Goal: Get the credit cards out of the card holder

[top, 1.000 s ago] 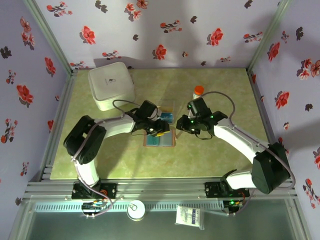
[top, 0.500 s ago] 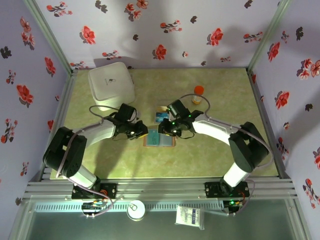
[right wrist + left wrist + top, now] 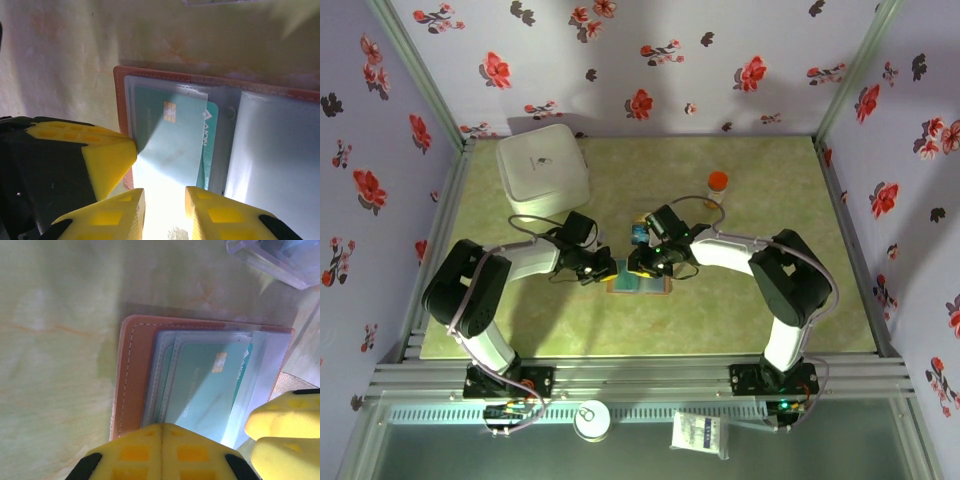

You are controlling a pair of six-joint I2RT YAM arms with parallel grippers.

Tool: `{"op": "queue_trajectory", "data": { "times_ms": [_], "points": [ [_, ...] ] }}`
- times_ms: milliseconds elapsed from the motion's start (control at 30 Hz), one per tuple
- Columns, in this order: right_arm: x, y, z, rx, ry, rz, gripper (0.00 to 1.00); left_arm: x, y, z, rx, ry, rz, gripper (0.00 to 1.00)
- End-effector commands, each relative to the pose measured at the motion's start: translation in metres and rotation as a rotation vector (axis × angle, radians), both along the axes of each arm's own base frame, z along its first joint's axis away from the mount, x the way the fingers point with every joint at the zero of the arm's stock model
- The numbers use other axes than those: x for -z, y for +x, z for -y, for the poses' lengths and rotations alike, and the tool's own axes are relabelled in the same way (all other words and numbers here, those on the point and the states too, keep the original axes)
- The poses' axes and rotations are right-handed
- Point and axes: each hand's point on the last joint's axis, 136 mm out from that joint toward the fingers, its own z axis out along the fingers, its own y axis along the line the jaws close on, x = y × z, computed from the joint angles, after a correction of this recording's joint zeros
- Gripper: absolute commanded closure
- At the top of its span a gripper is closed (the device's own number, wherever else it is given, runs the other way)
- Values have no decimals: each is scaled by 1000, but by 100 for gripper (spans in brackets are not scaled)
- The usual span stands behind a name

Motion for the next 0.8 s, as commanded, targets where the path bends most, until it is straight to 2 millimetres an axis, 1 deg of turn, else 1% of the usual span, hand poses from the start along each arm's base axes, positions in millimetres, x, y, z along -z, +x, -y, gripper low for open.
{"op": "queue_trajectory", "data": {
  "times_ms": [0, 167, 400, 533, 700, 767],
  "points": [
    [2, 3, -9, -7, 11, -7, 72, 10, -2, -6, 19, 38, -15, 99],
    [13, 1, -5, -10, -19, -19, 73, 8, -2, -7, 16, 44, -14, 99],
    [20, -2, 15, -8, -126, 0, 73, 4, -5, -10, 14, 45, -5, 99],
    [17, -3, 20, -10, -149, 10, 73, 1, -6, -10, 11, 42, 0, 99],
    [8, -2, 18, -15, -134, 24, 73, -4, -5, -9, 6, 32, 8, 99],
    [1, 0, 15, -18, -107, 37, 73, -10, -3, -8, 0, 16, 20, 99]
  ]
}}
